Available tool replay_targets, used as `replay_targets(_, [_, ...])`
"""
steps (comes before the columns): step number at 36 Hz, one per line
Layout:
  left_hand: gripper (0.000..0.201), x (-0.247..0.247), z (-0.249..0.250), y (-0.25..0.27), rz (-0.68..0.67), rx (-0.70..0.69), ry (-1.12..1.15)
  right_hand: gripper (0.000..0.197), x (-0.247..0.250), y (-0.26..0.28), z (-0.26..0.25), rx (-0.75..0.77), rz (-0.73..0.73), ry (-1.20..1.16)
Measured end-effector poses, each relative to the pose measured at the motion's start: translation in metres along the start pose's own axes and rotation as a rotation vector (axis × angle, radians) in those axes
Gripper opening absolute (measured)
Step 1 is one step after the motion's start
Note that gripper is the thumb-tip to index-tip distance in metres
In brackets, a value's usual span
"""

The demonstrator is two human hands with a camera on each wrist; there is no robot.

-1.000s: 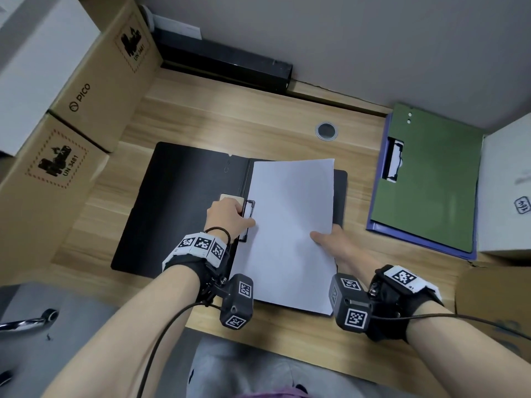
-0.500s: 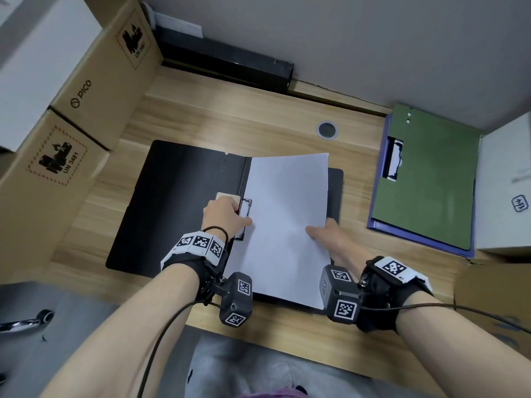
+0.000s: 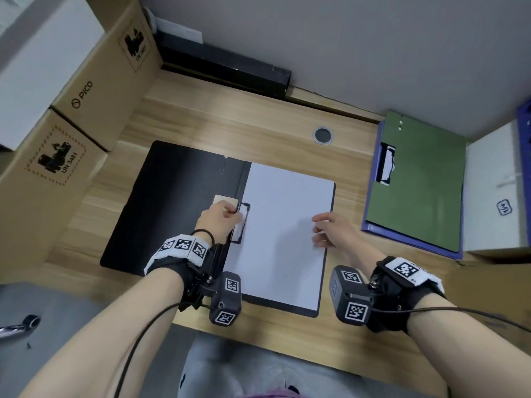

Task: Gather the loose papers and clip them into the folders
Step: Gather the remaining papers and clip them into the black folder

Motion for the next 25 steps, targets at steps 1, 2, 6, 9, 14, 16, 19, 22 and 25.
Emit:
replay_targets(1, [0.017, 0.004, -0.002, 0.001, 0.0, -0.007, 0.082, 0.022, -0.012, 0.002, -0.003, -0.009, -0.076, -0.003])
replay_targets(2, [0.014, 0.01, -0.005, 0.003, 0.016, -0.019, 0.134, 0.022, -0.025, 0.004, -0.006, -0.021, -0.143, 0.0])
replay_targets(6, [0.017, 0.051, -0.026, 0.007, 0.191, -0.065, 0.118, 0.022, -0.072, 0.011, -0.018, -0.033, -0.292, 0.04])
replay_targets(9, [0.025, 0.085, -0.059, 0.01, 0.315, -0.025, 0.035, 0.025, -0.097, 0.011, -0.024, -0.037, -0.326, 0.076])
replay_targets(14, [0.045, 0.123, -0.129, 0.022, 0.421, 0.262, -0.053, 0.023, -0.125, 0.009, -0.03, -0.051, -0.382, 0.17])
replay_targets(16, [0.054, 0.127, -0.146, 0.027, 0.44, 0.311, -0.059, 0.023, -0.13, 0.008, -0.031, -0.059, -0.388, 0.2])
replay_targets(19, [0.058, 0.13, -0.153, 0.031, 0.47, 0.33, -0.091, 0.019, -0.134, 0.004, -0.031, -0.072, -0.388, 0.207])
replay_targets(22, [0.059, 0.134, -0.151, 0.029, 0.485, 0.337, -0.075, 0.009, -0.138, -0.004, -0.034, -0.074, -0.372, 0.178])
replay_targets(25, [0.063, 0.14, -0.162, 0.022, 0.472, 0.377, 0.02, 0.033, -0.14, -0.013, -0.039, -0.06, -0.328, 0.163])
Point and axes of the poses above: each hand's wrist, its own y-axis away from the middle knuckle, its own x-axis out of the back of the hand, z = x × y, the point moved 7 cm from there along -y, towards the middle knuckle, and after that the axes turned 5 degrees about -x, right-handed, at the moved point
